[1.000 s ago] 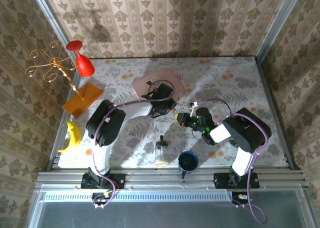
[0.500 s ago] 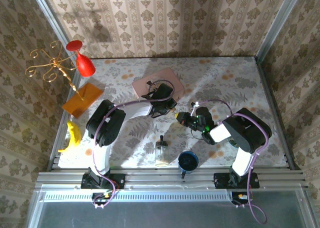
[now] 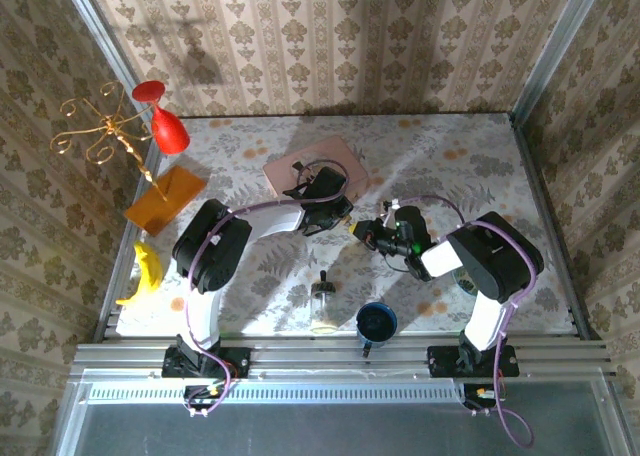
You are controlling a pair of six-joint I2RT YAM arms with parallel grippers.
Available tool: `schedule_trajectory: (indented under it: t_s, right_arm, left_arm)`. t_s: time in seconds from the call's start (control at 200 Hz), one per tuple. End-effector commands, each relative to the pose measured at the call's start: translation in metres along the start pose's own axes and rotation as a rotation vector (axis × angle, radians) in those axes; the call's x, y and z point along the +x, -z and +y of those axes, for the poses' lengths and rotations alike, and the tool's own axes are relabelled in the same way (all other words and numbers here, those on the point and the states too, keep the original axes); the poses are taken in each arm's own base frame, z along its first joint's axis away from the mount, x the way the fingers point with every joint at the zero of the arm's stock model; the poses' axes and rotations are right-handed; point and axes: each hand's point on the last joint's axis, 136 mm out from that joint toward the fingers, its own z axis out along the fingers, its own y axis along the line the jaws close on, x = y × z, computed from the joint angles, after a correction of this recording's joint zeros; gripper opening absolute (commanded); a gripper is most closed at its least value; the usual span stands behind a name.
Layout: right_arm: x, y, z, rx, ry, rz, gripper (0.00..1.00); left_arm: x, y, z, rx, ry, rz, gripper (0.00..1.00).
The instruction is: Unlock a padlock with a key
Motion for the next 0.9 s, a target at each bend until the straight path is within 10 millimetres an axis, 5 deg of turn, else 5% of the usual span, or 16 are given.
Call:
schedule_trajectory:
  t_s: [0.0,0.21,0.895]
  right_arm:
    - [-0.038,-0.006,0.033,-0.114,0.026,-0.082,0.00]
    - [-0.034,-0.018,0.049,-0.166,0.062,0.002,0.00]
    - [-0.051,-0.028,0.056,-0.113,0.127,0.073,0.00]
  left_arm:
    - [0.063,0.029,-0.042,0.135,-0.035,0.227,0.00]
    - [0.064,0.029,-0.042,0.138,-0.040,0.233,0.00]
    - [0.073,0.036,-0.053,0.179,-0.079,0.255,0.00]
